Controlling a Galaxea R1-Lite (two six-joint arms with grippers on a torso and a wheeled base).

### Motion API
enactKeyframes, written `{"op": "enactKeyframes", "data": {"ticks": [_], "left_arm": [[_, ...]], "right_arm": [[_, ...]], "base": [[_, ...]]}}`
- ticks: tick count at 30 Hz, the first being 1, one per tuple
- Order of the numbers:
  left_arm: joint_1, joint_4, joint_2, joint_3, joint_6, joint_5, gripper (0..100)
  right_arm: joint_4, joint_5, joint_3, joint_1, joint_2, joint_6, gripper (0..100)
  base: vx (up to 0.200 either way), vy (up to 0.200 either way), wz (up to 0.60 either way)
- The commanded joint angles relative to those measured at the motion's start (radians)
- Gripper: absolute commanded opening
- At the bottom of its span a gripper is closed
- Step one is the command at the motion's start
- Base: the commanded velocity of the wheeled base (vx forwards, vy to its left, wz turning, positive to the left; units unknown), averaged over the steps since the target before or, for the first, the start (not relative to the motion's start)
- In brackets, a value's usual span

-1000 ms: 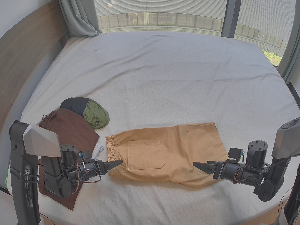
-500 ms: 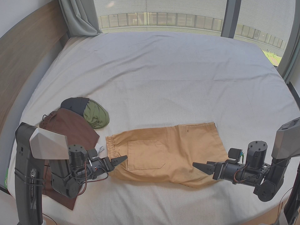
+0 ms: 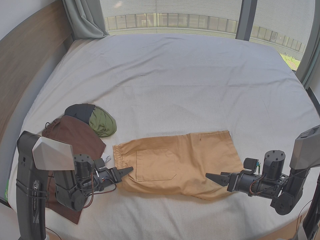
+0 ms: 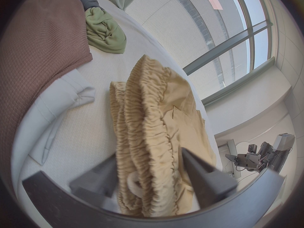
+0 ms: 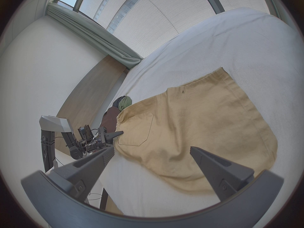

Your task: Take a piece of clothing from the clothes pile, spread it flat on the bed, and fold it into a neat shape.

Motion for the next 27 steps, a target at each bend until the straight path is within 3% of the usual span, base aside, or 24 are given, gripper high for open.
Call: {"op": "enactKeyframes", "data": {"ticks": [1,27], "left_arm": [[0.001,-0.007,-0.001,-0.002,0.0,-0.001,0],[0.03,-0.007,-0.077,0.032,0.005,-0.034,0]], "right_arm": [[0.0,0.0,0.0,-0.001,0.001,0.0,100],[0.0,0.0,-0.003,-0.009,0.024,-0.002,100]], "base": [[0.0,0.0,0.0],[0.0,0.0,0.0]]}}
